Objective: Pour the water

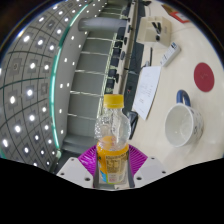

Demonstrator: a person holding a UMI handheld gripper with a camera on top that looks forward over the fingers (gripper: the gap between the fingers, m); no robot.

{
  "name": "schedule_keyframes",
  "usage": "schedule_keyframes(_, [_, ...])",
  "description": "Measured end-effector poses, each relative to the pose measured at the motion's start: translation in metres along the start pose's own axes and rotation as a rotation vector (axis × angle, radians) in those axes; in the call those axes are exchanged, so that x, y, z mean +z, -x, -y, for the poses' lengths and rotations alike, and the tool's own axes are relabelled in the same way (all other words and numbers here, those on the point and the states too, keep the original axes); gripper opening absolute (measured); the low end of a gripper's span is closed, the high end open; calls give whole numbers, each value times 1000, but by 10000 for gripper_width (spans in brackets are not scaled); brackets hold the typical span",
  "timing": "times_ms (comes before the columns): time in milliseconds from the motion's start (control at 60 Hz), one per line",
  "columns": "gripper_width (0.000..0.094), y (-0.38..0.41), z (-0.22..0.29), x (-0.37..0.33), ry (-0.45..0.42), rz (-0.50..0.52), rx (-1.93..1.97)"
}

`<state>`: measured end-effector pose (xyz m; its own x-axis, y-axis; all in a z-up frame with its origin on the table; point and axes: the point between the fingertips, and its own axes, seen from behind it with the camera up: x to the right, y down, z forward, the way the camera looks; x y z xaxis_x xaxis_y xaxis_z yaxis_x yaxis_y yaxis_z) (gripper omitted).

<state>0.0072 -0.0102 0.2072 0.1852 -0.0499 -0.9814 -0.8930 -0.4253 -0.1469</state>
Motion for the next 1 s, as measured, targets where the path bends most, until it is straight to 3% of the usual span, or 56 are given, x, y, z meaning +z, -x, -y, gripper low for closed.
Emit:
schedule_keyframes(50, [406, 12, 7, -24, -15, -26, -197])
schedule_keyframes(283, [405, 28, 129, -48, -159, -165, -949])
schedule_keyframes(383, [405, -2, 176, -62, -197, -273, -1164])
schedule_keyframes(500, [404, -57, 210, -66, -181, -366, -1303])
schedule_keyframes(833, [404, -173, 221, -73, -86, -458, -1300])
schedule_keyframes(1000, [467, -172, 220, -73, -129, -439, -1310])
